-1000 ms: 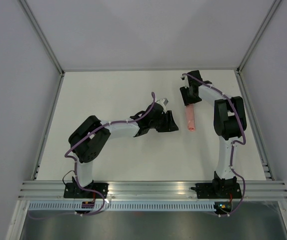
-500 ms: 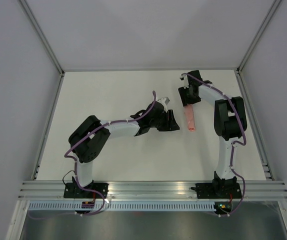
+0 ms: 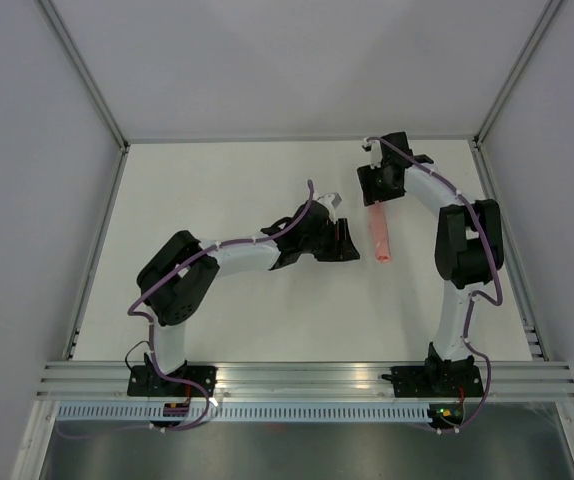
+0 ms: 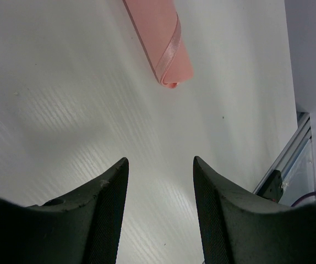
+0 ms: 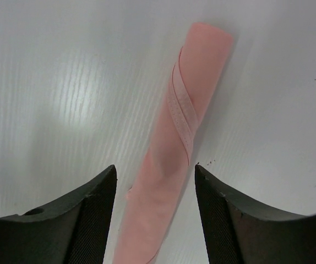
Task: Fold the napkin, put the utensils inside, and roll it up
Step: Adjust the napkin at the center of the board, then reset both arms
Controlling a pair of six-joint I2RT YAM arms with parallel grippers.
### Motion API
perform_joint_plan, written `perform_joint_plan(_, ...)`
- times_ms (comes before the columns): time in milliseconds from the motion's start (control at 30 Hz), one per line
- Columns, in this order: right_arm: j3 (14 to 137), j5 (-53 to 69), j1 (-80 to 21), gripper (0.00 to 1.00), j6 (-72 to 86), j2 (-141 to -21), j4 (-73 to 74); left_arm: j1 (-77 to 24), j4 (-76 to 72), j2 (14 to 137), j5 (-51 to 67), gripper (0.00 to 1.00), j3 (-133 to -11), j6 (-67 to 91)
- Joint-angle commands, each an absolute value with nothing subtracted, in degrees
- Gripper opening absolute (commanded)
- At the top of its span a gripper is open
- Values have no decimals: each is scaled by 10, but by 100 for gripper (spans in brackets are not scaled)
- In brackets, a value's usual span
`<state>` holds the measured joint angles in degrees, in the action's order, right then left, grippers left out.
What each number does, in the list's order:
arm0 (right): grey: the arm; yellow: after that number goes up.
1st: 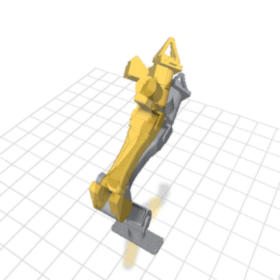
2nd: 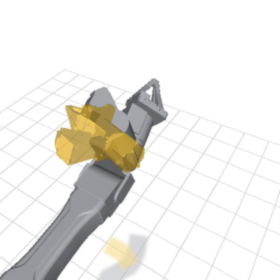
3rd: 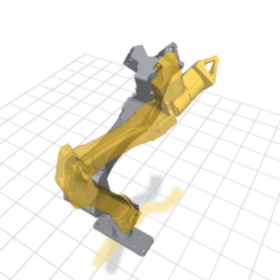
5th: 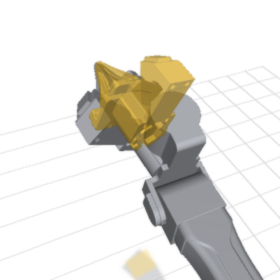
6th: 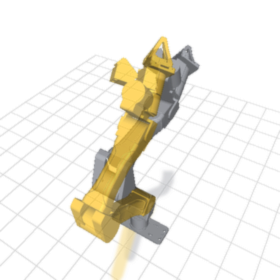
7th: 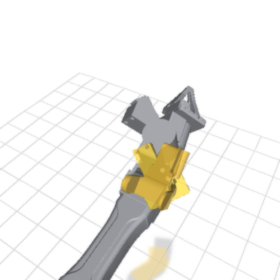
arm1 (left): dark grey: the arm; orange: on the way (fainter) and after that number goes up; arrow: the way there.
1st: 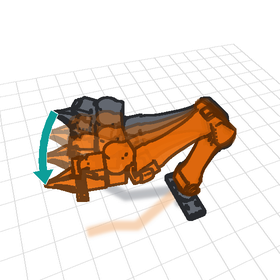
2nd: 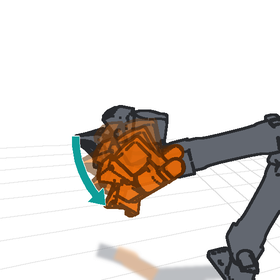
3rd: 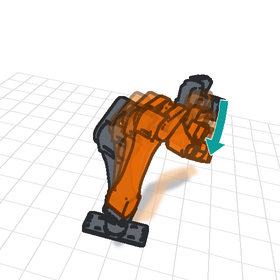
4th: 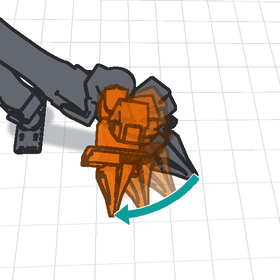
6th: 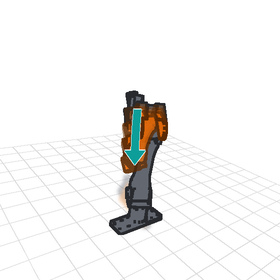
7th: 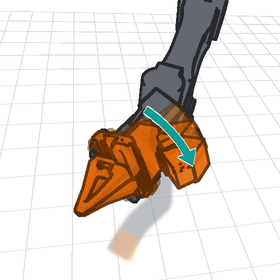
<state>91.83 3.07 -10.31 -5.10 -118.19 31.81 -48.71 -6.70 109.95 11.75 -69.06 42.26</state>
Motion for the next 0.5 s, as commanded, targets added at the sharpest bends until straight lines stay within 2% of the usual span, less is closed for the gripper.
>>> perform_joint_plan(0, 938, 61, -91, 65, -33, -1121, 344, -482, -55, 1065, 126, 56, -717, 384)
perform_joint_plan(133, 916, 135, -56, 66, -23, -1064, 348, -474, -43, 1033, 127, 56, -714, 367)
perform_joint_plan(467, 812, 226, 86, 75, -67, -804, 350, -455, 13, 868, 97, 57, -638, 301)
